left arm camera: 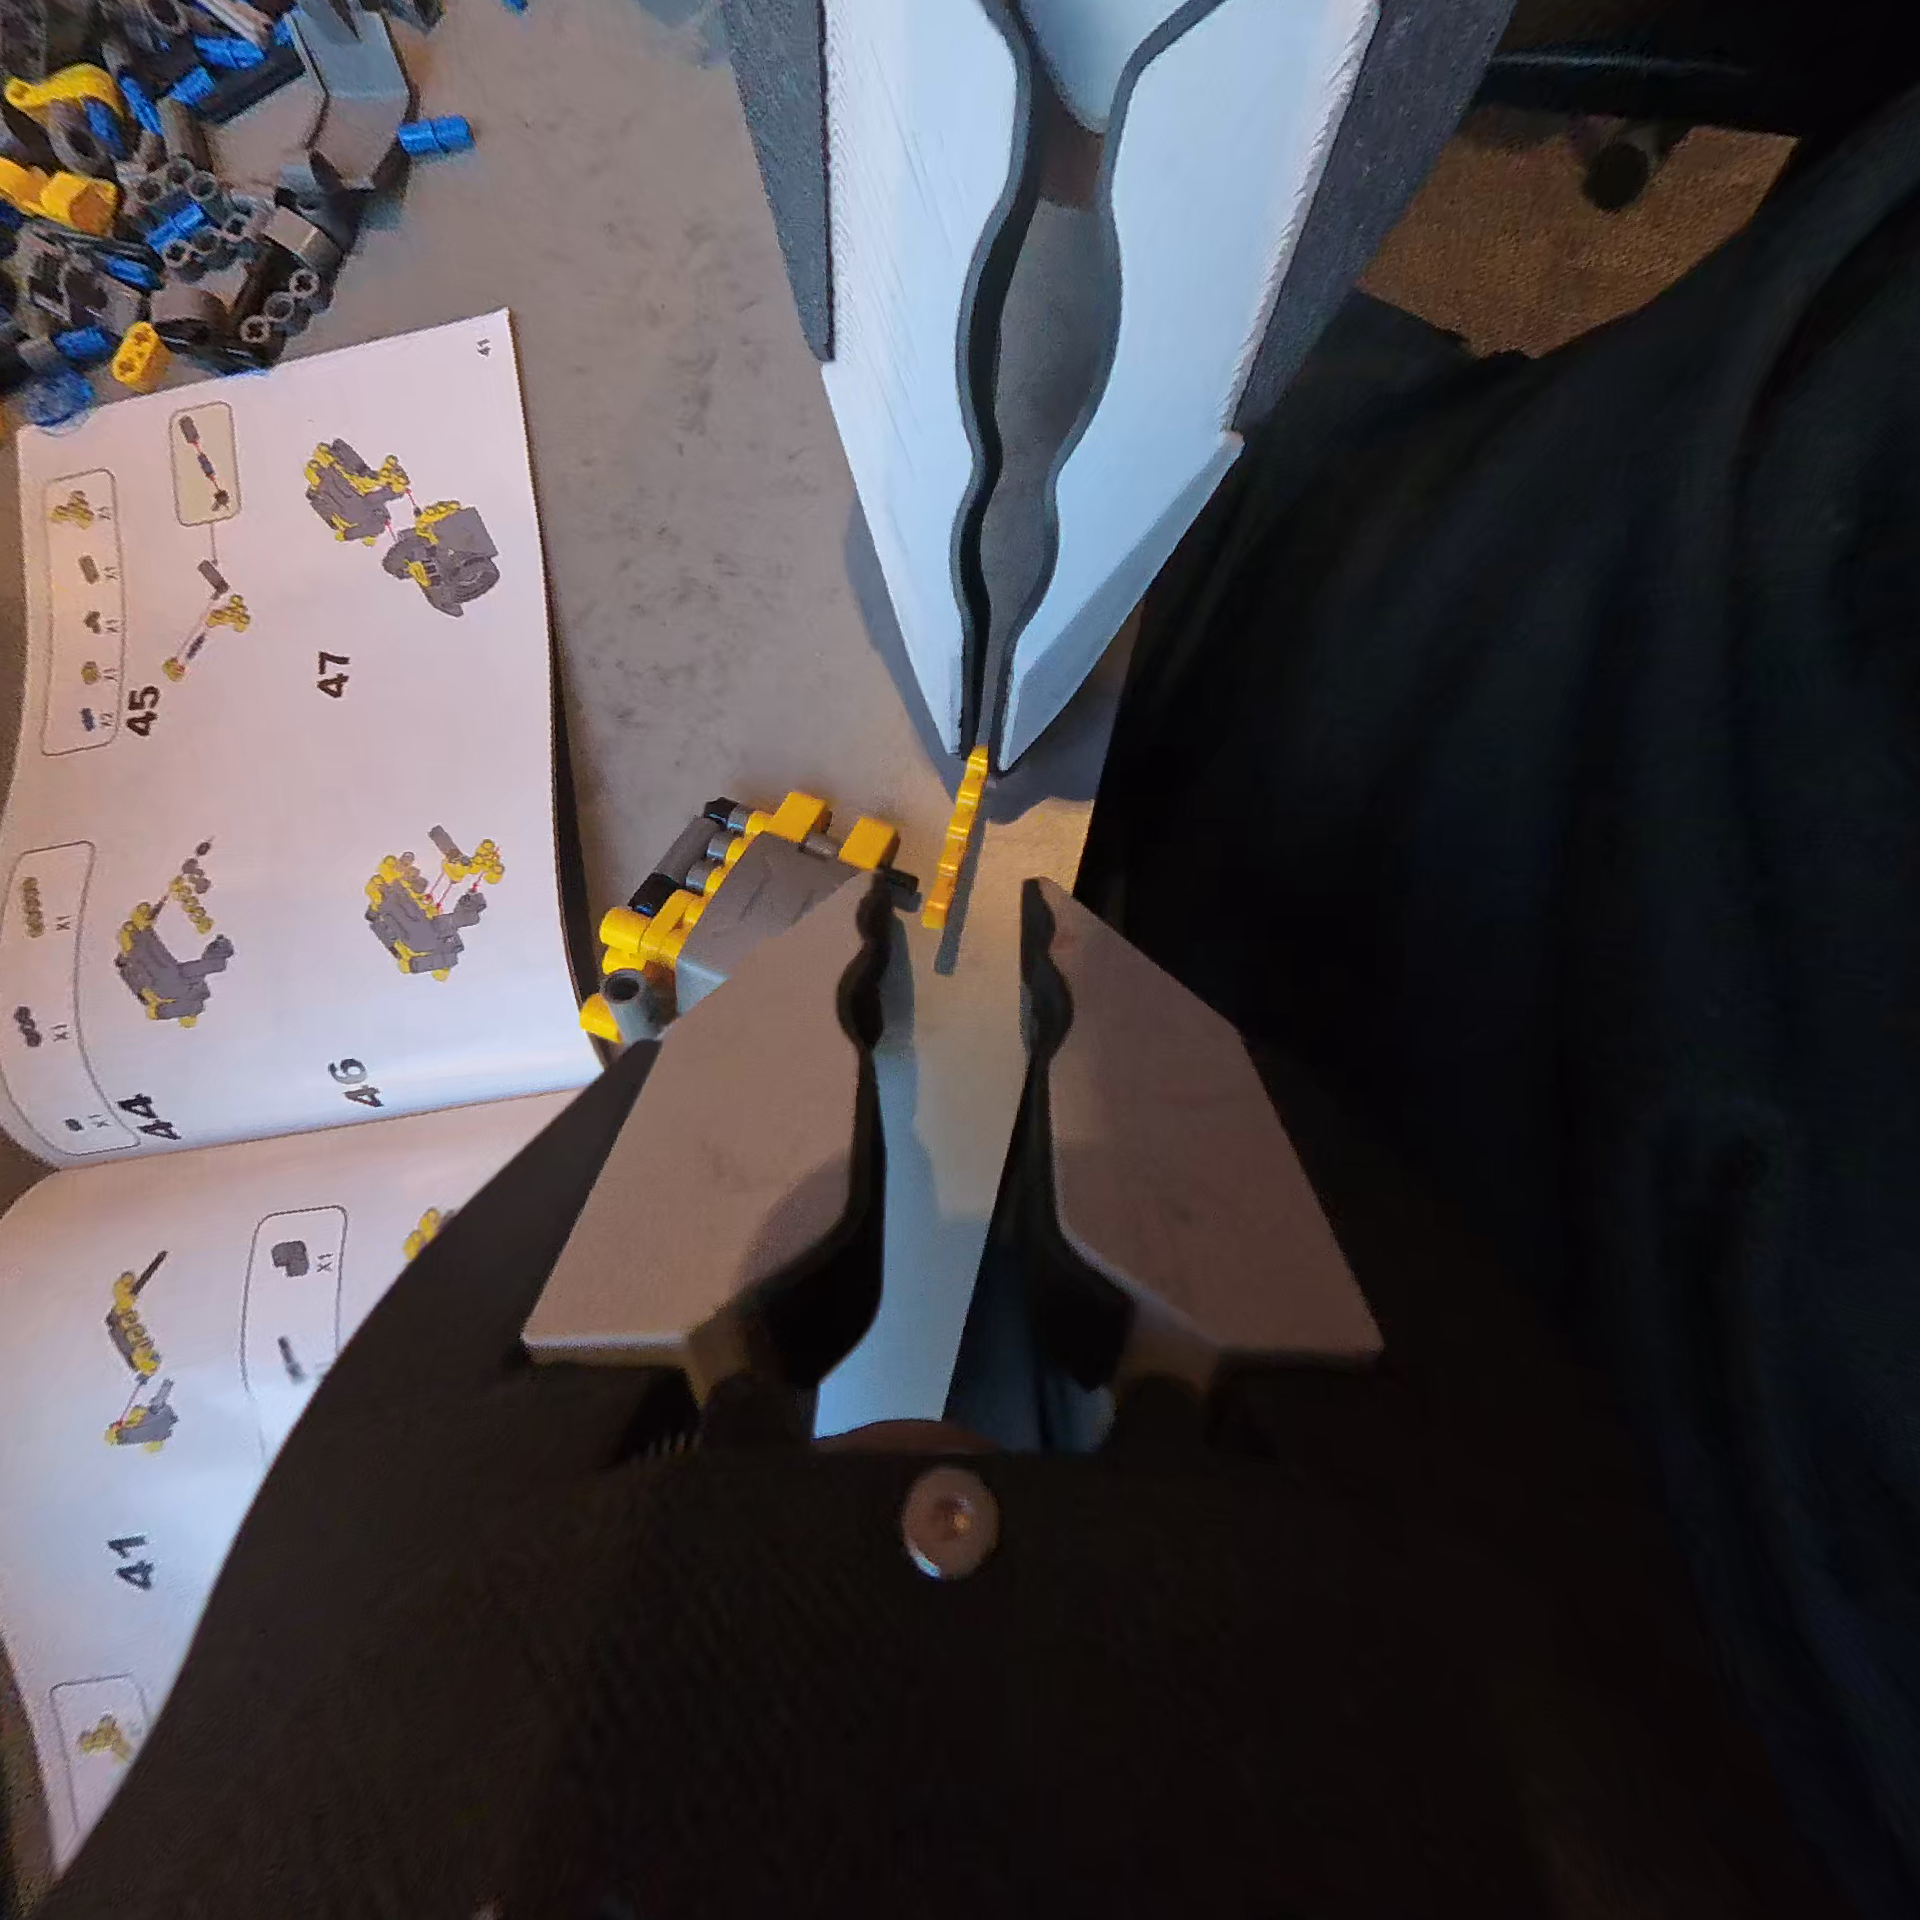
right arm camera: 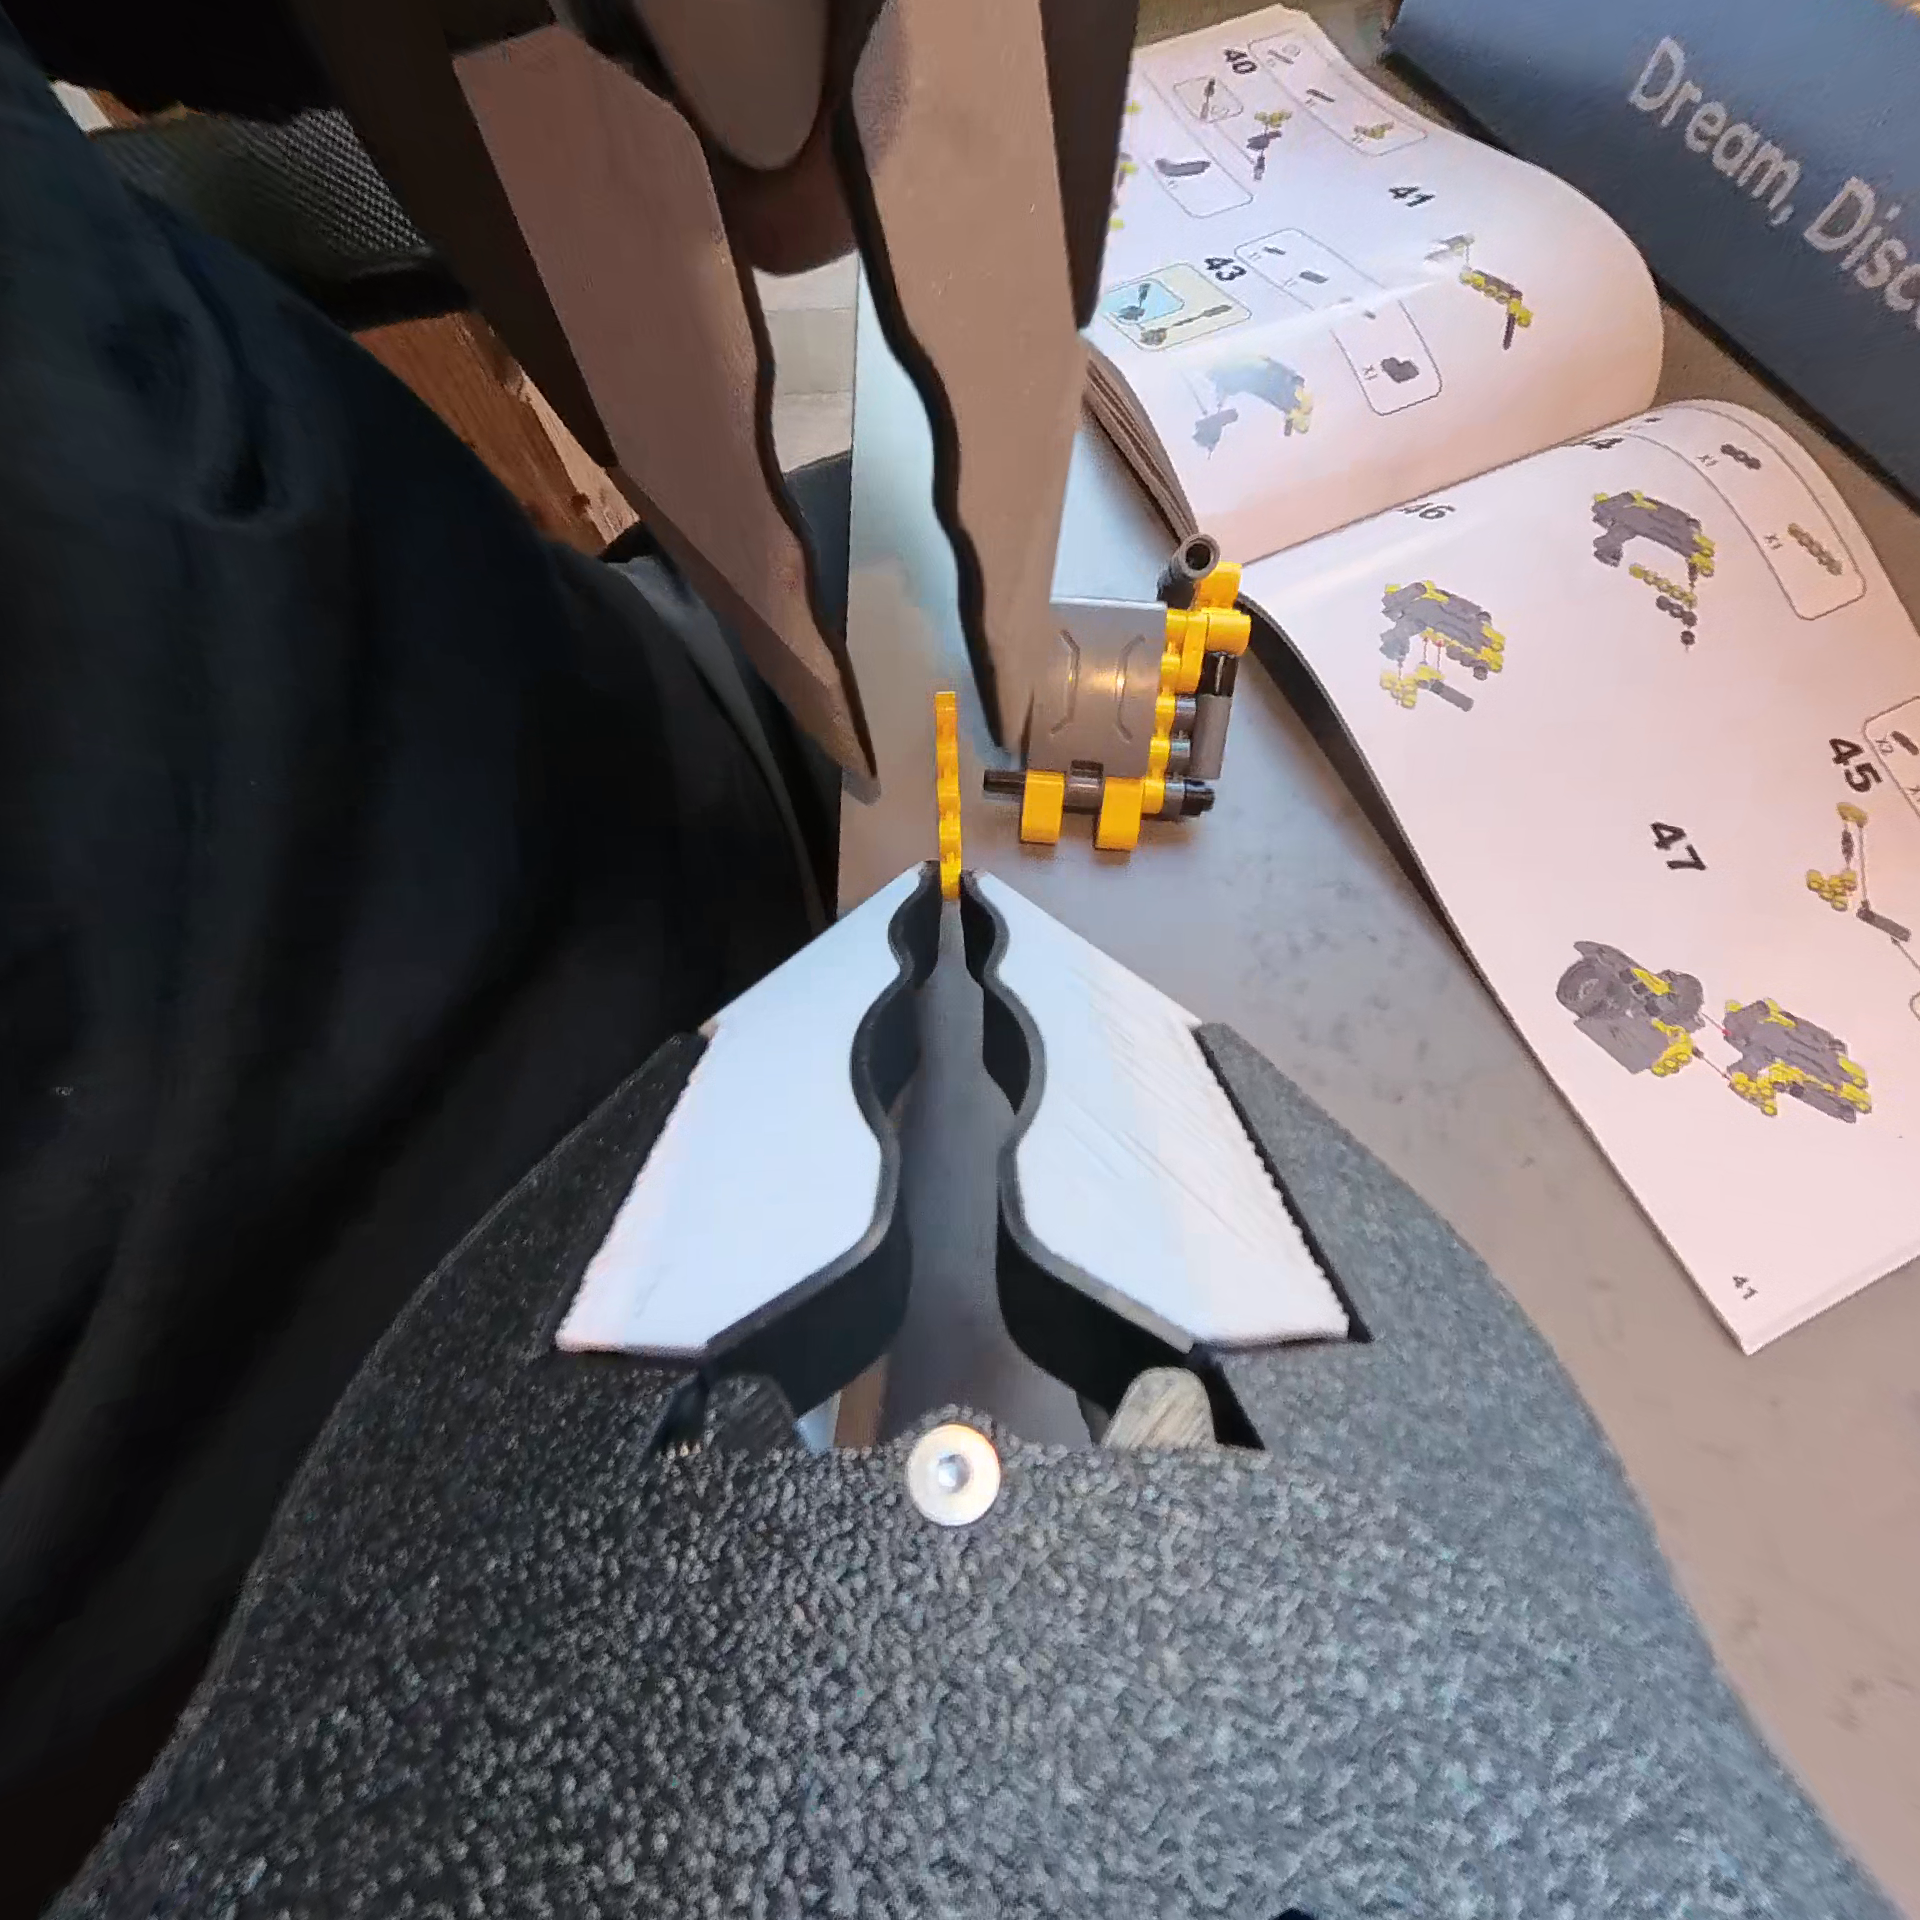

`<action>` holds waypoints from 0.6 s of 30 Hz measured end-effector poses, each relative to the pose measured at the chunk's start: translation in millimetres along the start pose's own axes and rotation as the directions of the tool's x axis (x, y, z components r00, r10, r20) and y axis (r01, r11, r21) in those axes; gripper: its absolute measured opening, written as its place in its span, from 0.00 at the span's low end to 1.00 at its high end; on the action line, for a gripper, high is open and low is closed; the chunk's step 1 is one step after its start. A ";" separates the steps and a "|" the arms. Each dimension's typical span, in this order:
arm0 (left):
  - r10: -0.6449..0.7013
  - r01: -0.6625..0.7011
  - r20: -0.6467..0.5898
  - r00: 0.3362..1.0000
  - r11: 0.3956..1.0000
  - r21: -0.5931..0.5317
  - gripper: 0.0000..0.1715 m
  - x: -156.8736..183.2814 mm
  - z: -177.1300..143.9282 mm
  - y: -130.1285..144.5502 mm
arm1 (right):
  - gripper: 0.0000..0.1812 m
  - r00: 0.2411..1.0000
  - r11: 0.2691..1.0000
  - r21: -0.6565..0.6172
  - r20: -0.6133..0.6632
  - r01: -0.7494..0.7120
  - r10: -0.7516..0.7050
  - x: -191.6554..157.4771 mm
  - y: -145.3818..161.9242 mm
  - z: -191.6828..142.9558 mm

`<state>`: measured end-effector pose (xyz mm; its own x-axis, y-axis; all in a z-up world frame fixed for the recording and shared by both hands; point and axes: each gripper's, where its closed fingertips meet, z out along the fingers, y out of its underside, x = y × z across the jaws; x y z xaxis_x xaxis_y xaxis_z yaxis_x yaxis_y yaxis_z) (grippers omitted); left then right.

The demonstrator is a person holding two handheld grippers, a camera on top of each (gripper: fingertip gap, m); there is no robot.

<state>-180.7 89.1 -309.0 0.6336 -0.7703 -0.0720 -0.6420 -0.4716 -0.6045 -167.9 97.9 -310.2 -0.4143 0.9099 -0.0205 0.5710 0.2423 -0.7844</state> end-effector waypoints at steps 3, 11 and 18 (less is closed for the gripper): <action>-0.003 0.003 0.006 1.000 1.000 0.001 0.10 -0.1 -0.2 0.6 | 0.01 1.000 1.000 -0.004 -0.001 0.003 -0.003 -0.3 -0.2 1.2; 0.019 -0.019 -0.001 1.000 1.000 0.004 0.01 2.0 -4.5 1.5 | 0.01 1.000 0.999 0.027 0.015 -0.025 0.025 -5.7 -9.9 5.8; 0.114 -0.108 0.066 0.991 0.991 -0.085 0.01 -11.2 -8.8 11.3 | 0.20 0.998 0.999 0.047 -0.058 -0.028 0.031 8.2 -13.0 4.5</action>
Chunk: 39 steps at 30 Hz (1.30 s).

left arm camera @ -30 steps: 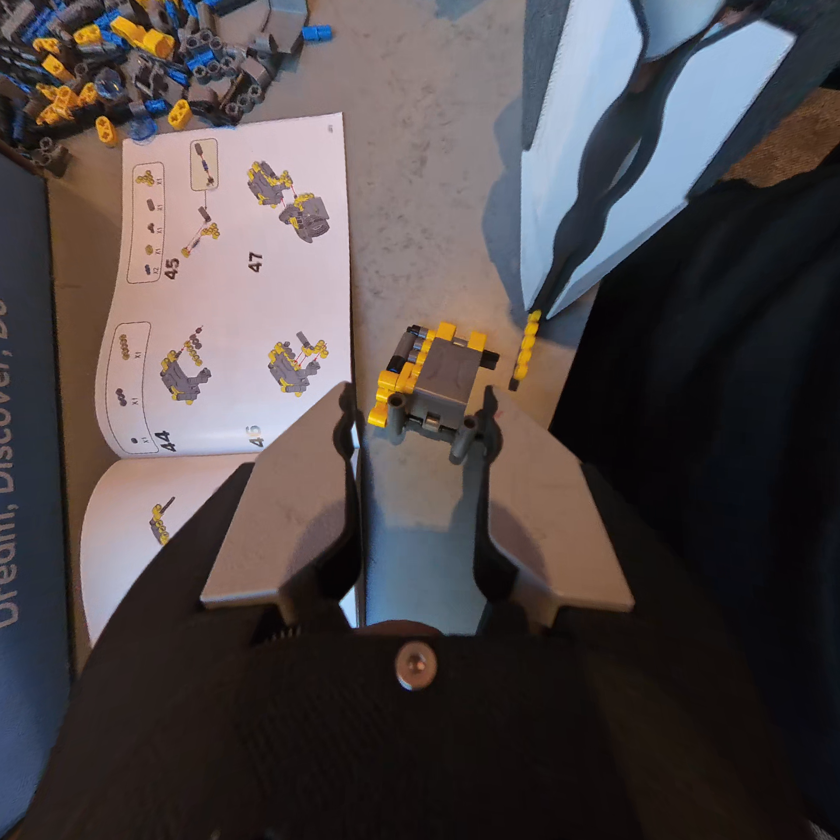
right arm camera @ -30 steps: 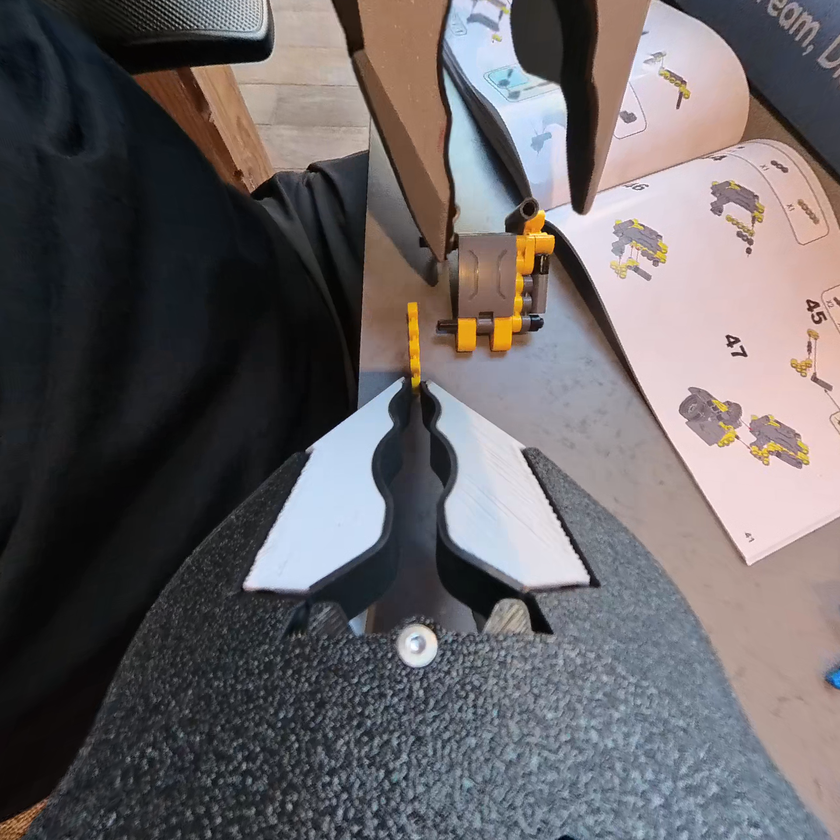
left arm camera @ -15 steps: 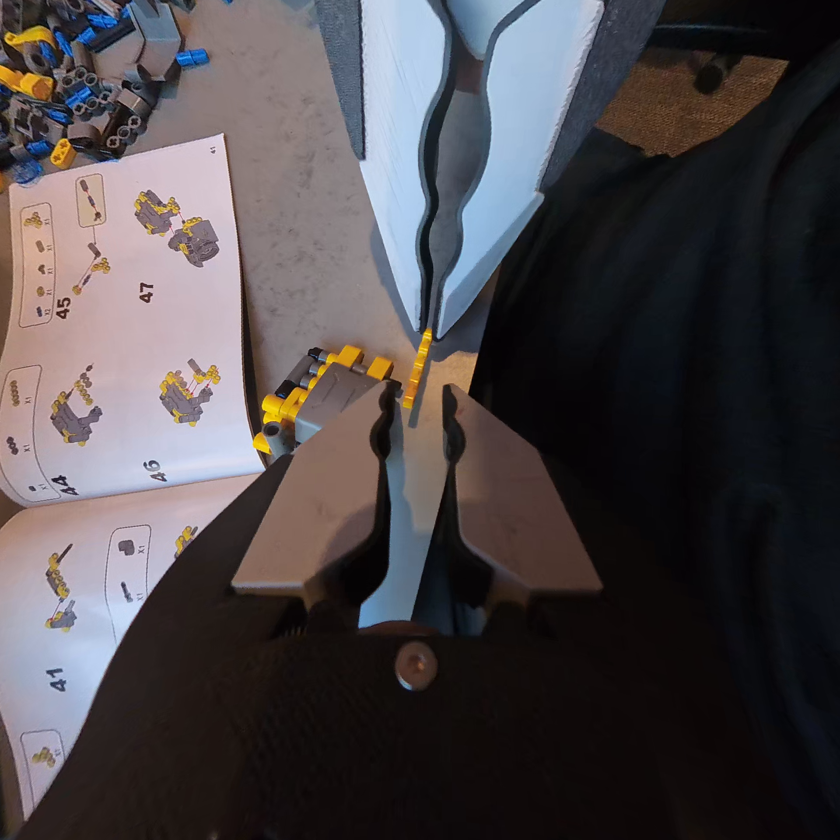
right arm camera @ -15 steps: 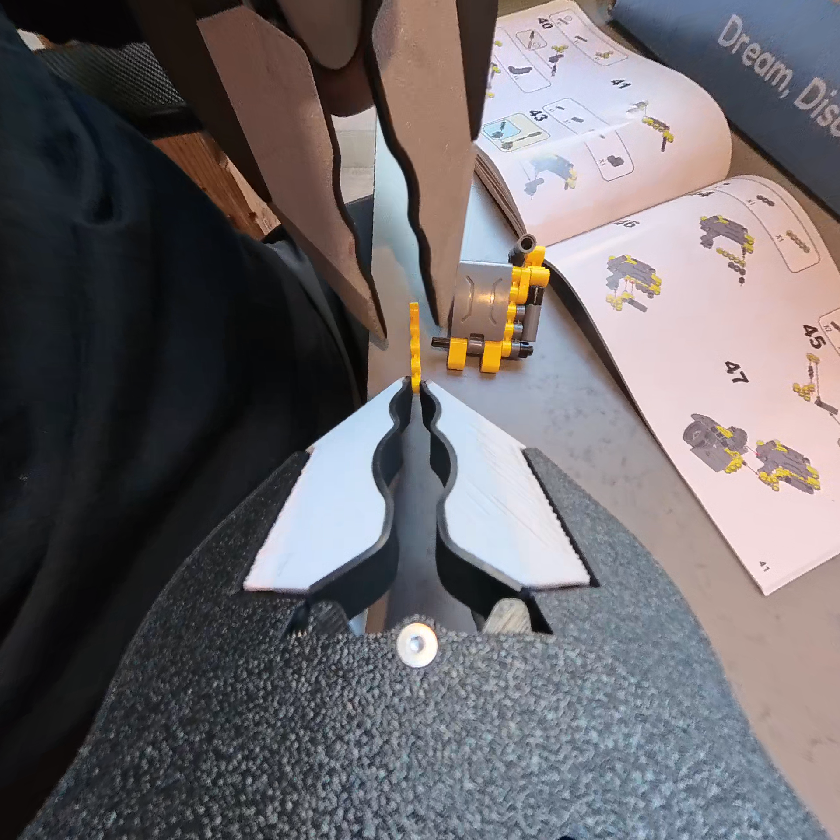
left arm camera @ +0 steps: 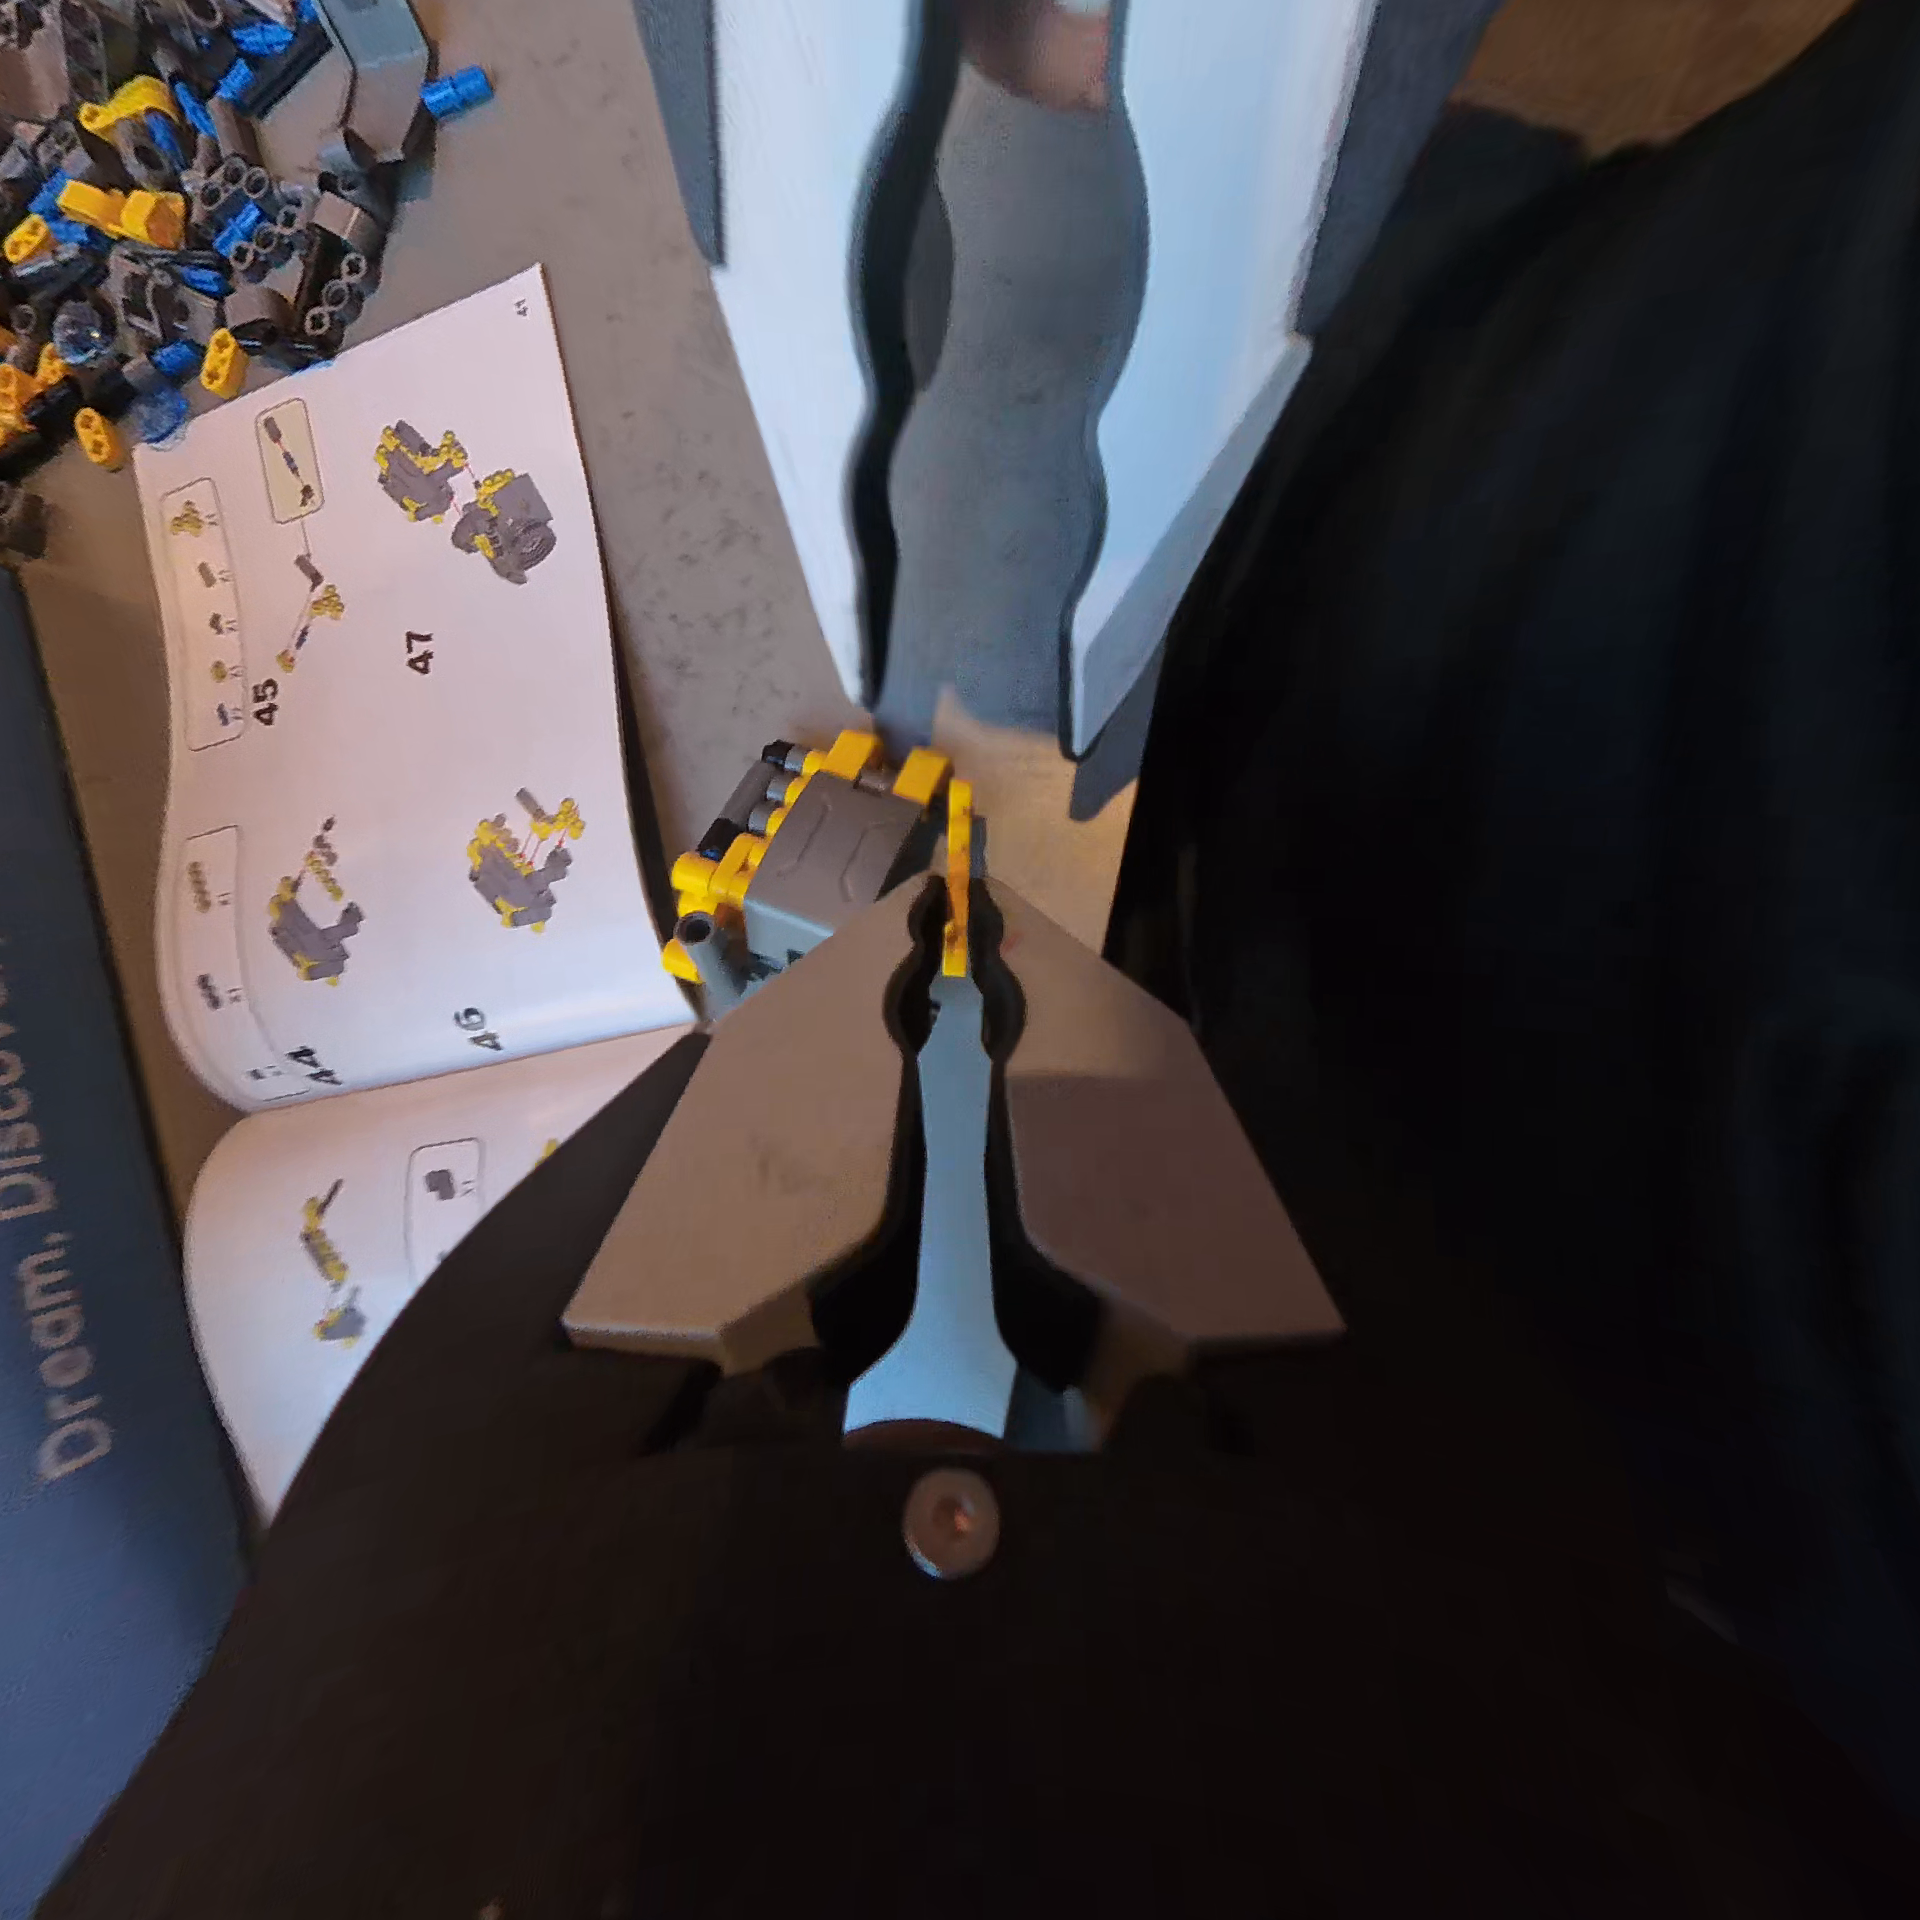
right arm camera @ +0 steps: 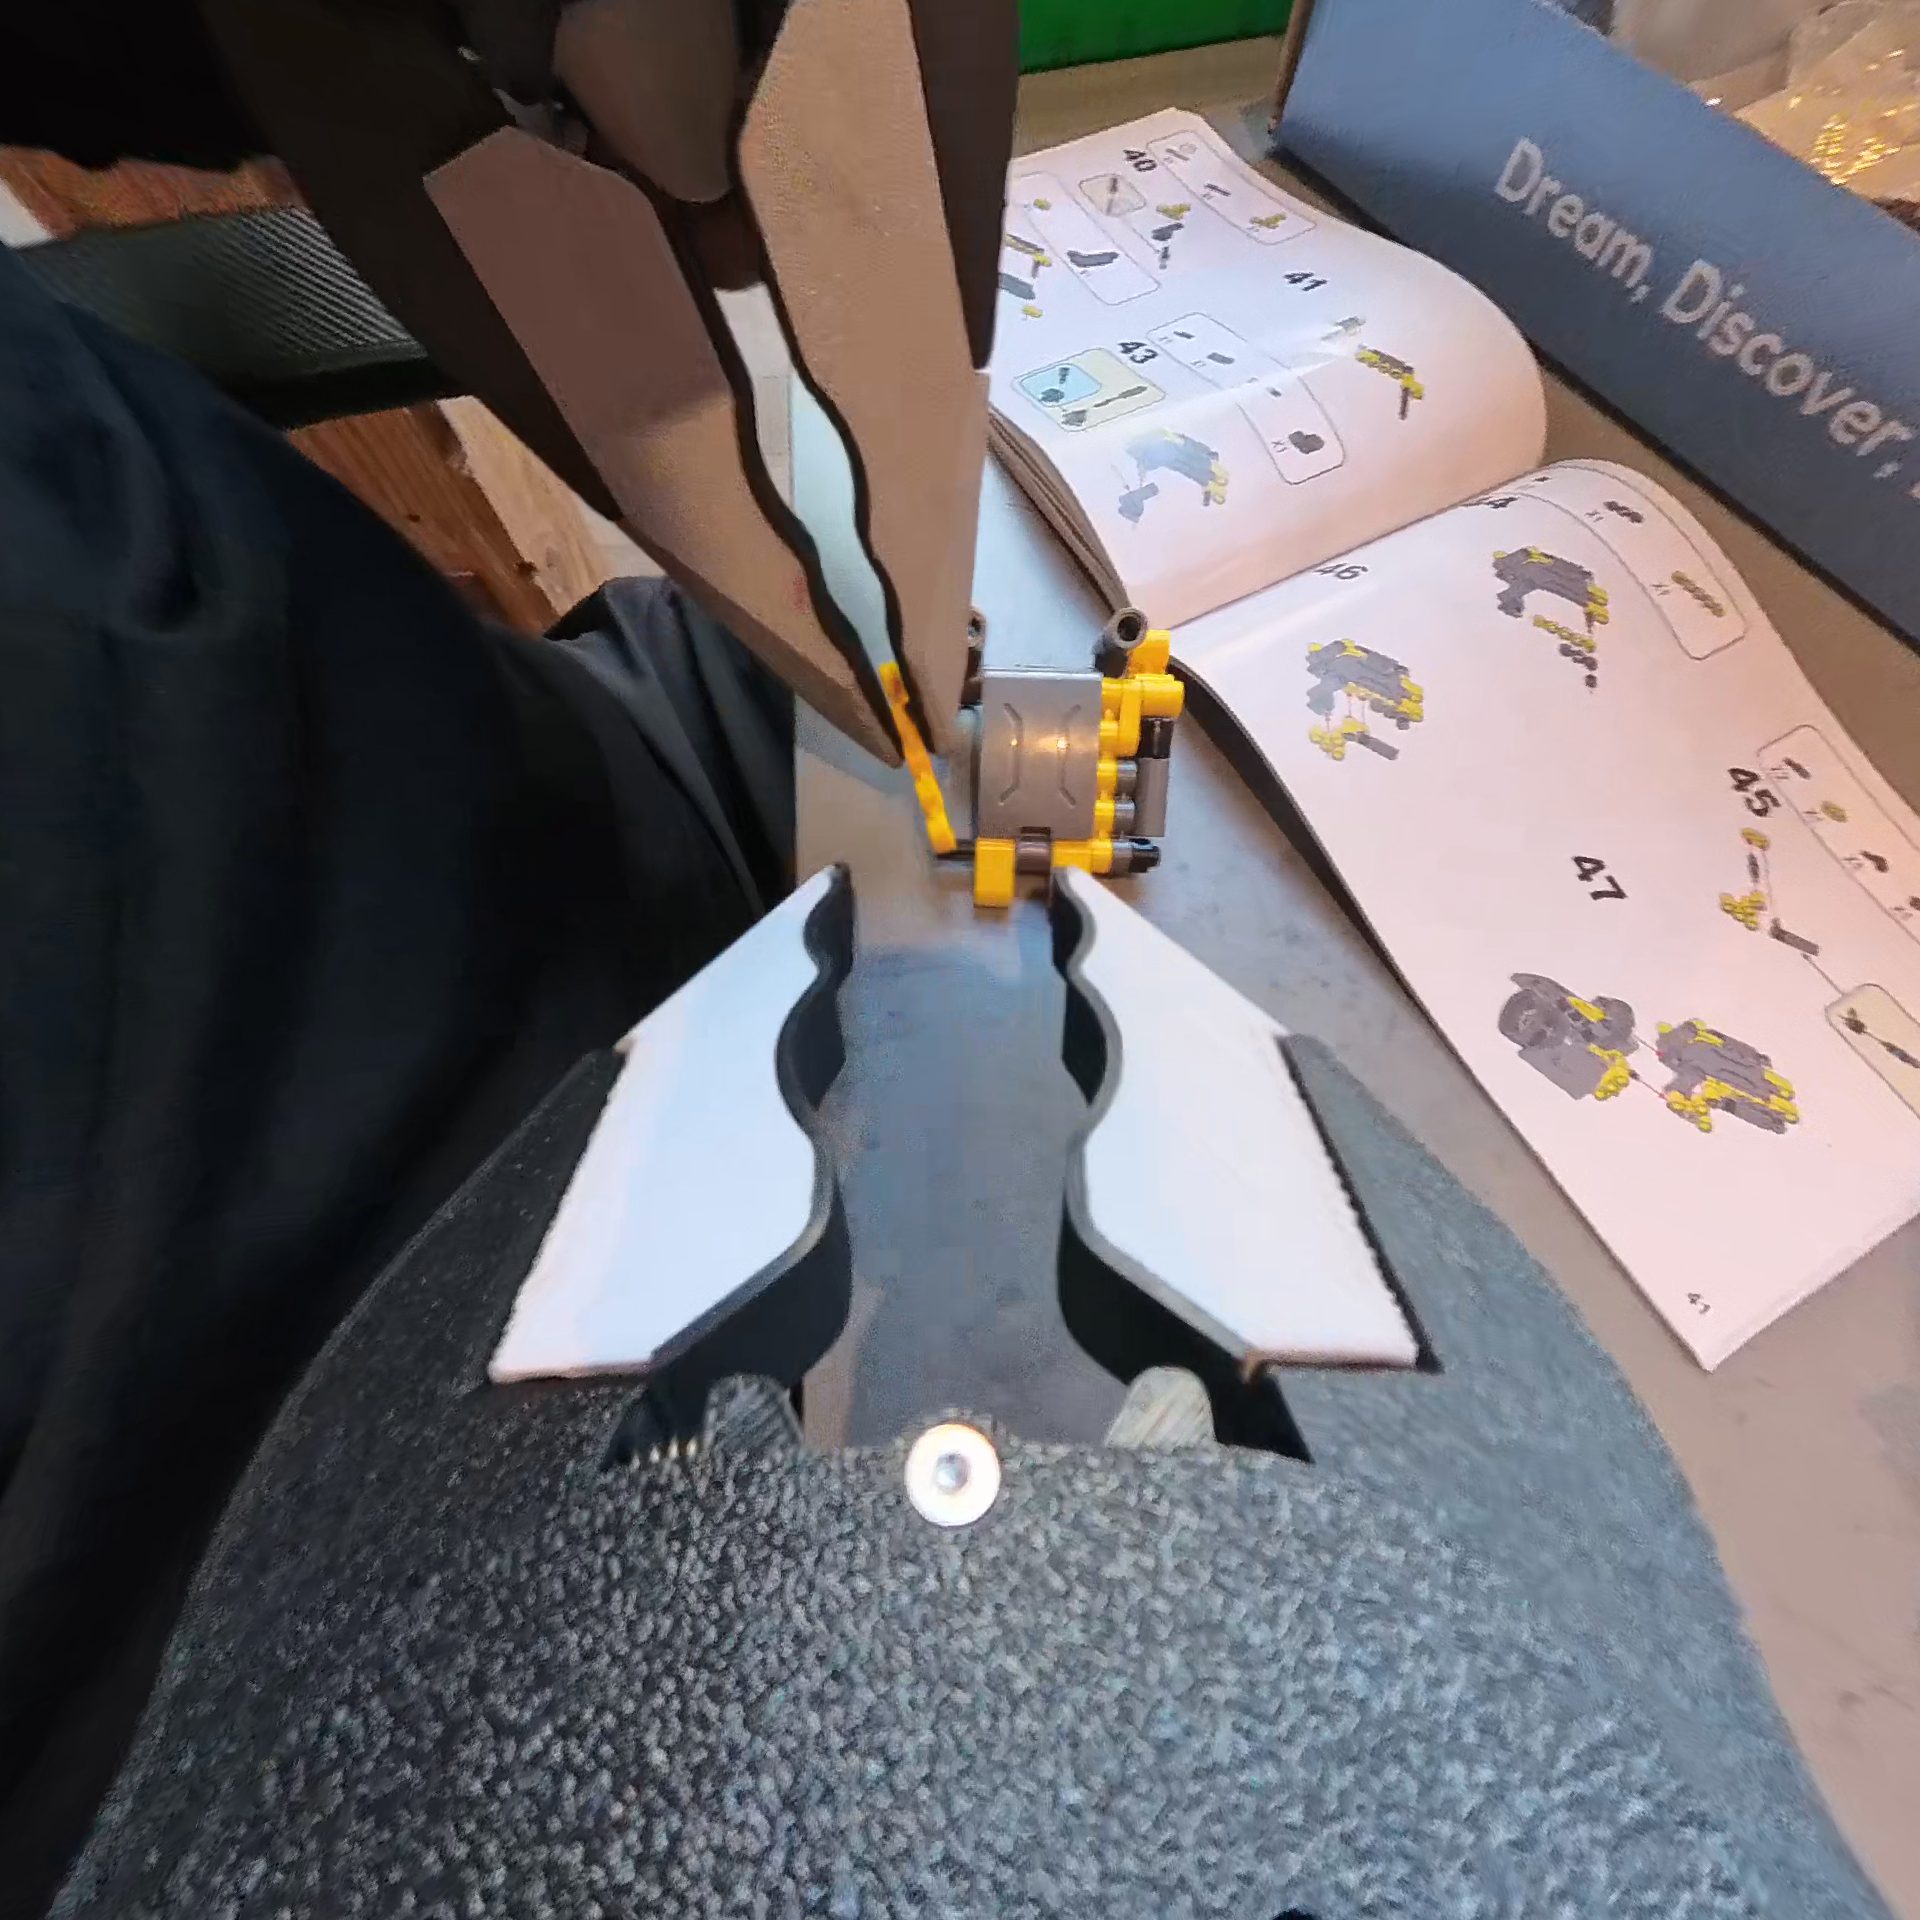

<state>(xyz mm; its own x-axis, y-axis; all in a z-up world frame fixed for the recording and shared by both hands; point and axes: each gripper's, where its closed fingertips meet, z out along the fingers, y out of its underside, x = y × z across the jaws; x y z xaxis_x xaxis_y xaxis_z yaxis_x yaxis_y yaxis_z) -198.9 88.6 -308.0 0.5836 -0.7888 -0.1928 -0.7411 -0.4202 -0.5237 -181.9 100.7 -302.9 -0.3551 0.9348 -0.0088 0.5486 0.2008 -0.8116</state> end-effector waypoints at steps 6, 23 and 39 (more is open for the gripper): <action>0.109 -0.109 0.004 0.994 0.993 -0.052 0.01 1.3 -2.9 5.9 | 0.35 0.997 0.998 -0.035 -0.052 0.049 -0.050 5.8 -2.3 9.7; -0.013 0.017 -0.046 0.999 0.996 0.090 0.00 10.3 -4.2 -1.7 | 0.00 0.962 0.967 -0.027 -0.101 0.252 -0.253 -11.1 -8.5 10.5; -0.053 0.067 -0.094 0.994 0.986 0.154 0.01 9.0 -6.9 -9.6 | 0.04 0.974 0.977 -0.006 -0.074 0.214 -0.214 -12.5 -8.8 7.5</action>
<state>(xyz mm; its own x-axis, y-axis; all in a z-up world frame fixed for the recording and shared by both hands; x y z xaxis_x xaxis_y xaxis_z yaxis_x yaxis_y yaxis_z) -188.8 82.5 -298.9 0.5884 -0.8040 -0.0857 -0.6400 -0.3983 -0.6571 -188.0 85.1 -300.1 -0.4070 0.8893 0.2087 0.4643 0.3981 -0.7912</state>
